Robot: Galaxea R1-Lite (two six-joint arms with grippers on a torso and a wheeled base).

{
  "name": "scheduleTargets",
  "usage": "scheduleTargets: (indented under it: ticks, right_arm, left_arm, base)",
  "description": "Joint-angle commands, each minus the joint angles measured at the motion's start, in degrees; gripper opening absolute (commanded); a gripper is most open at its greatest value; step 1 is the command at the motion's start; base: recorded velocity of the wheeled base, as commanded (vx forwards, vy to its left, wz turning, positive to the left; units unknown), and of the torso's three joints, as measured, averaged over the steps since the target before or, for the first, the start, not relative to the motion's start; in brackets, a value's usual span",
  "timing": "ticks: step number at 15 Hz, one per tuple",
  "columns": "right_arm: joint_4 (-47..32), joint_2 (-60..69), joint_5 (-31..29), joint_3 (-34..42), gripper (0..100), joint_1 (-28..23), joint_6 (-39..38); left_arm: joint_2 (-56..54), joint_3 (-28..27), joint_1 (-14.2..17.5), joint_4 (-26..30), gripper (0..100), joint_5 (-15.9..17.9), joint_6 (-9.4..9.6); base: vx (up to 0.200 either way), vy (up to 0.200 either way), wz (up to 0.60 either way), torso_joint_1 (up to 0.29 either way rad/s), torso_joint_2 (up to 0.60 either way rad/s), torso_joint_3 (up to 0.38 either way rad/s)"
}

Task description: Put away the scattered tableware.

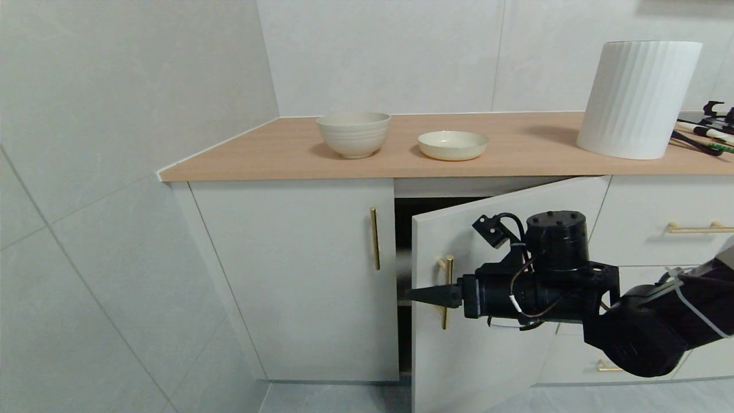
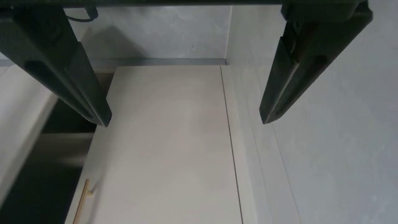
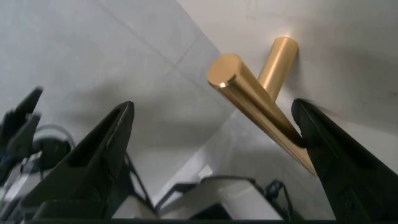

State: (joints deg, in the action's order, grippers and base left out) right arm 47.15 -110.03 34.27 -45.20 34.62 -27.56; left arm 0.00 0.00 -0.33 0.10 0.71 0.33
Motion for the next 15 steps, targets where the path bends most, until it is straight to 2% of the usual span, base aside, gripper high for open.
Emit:
scheduleTargets:
  ticks: [1,5,6,7,9,10,11,12,13,15]
  right_arm:
    - [0.3,3.0,1.4,3.3,100,0.2,0.2]
    - [0.3,3.2,2.6,4.8,100,0.3,3.1]
    - [0.3,3.3,2.6,4.9,100,0.2,3.1]
    - [0.3,3.4,2.6,4.9,100,0.2,3.1]
    - [0.3,3.9,2.6,5.0,100,0.2,3.1]
    - [0.3,4.8,2.9,5.8,100,0.2,3.1]
    - [0.3,5.1,2.9,6.0,100,0.2,3.1]
    - [0.3,5.2,2.9,6.2,100,0.2,3.1]
    - [0.3,5.6,2.9,6.4,100,0.5,3.7]
    - [0.3,6.2,2.8,6.5,100,1.1,3.7]
  left_arm:
    - [0.0,0.0,0.0,0.1,100,0.0,0.02]
    - [0.0,0.0,0.0,0.1,100,0.0,-0.07]
    - [0.0,0.0,0.0,0.1,100,0.1,1.43]
    - [0.0,0.0,0.0,0.1,100,0.1,2.04]
    - [0.0,-0.3,0.0,-0.4,100,0.1,2.13]
    - [3.7,-10.8,-0.5,3.6,100,5.6,2.22]
    - [8.1,-16.7,-1.0,7.1,100,9.6,1.43]
    - [10.4,-19.5,-1.2,8.9,100,11.8,0.73]
    - [21.4,-27.7,-1.3,11.4,100,19.8,-0.33]
    - [31.4,-32.6,-1.3,10.8,100,26.3,-0.33]
  base:
    - [0.000,0.000,0.00,0.000,0.00,0.000]
    - [0.000,0.000,0.00,0.000,0.00,0.000]
    - [0.000,0.000,0.00,0.000,0.00,0.000]
    - [0.000,0.000,0.00,0.000,0.00,0.000]
    - [0.000,0.000,0.00,0.000,0.00,0.000]
    - [0.000,0.000,0.00,0.000,0.00,0.000]
    - [0.000,0.000,0.00,0.000,0.00,0.000]
    - [0.000,0.000,0.00,0.000,0.00,0.000]
    - [0.000,0.000,0.00,0.000,0.00,0.000]
    - [0.000,0.000,0.00,0.000,0.00,0.000]
